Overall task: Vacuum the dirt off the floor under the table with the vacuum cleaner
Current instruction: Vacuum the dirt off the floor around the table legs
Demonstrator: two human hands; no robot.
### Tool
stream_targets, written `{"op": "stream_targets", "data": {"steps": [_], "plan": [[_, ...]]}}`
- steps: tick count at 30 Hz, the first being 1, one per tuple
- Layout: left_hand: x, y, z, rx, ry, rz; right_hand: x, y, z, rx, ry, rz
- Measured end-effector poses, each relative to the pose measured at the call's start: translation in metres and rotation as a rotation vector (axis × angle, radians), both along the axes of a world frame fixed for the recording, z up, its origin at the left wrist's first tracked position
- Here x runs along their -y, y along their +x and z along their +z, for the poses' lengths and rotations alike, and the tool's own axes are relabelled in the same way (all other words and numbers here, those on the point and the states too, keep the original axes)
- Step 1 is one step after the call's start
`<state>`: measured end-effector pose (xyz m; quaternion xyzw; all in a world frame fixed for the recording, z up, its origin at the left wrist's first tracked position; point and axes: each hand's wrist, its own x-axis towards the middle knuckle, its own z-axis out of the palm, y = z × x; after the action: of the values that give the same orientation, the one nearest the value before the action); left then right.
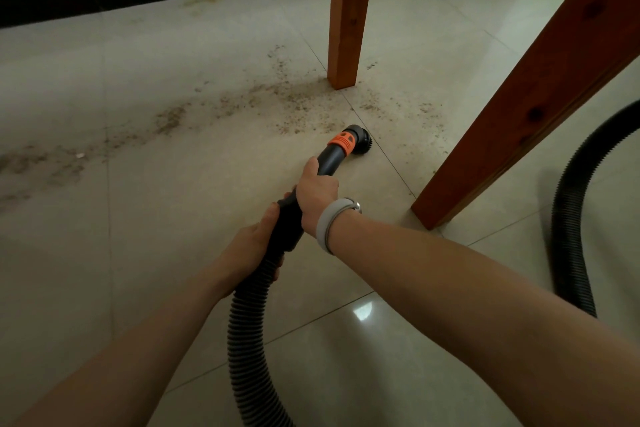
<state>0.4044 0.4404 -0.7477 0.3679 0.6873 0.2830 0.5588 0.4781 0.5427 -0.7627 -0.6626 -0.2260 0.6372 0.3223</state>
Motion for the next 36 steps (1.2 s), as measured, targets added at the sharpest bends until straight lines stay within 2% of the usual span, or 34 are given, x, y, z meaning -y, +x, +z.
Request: {"op": "stream_targets", "data": {"steps": [12, 15, 21, 36], "plan": [[-0.007, 0.019, -0.013, -0.174, 0.084, -0.064, 0.002, 0.036, 0.002, -0.197, -0.015, -0.062], [-0.009, 0.027, -0.013, -0.147, 0.063, -0.095, 0.001, 0.048, -0.002, -0.249, -0.059, -0.122], [-0.008, 0.045, -0.010, 0.036, -0.013, -0.131, -0.005, 0.074, -0.007, -0.384, -0.116, -0.188], [-0.006, 0.041, -0.007, -0.036, 0.016, -0.083, -0.003, 0.068, -0.003, -0.501, -0.149, -0.172]]}}
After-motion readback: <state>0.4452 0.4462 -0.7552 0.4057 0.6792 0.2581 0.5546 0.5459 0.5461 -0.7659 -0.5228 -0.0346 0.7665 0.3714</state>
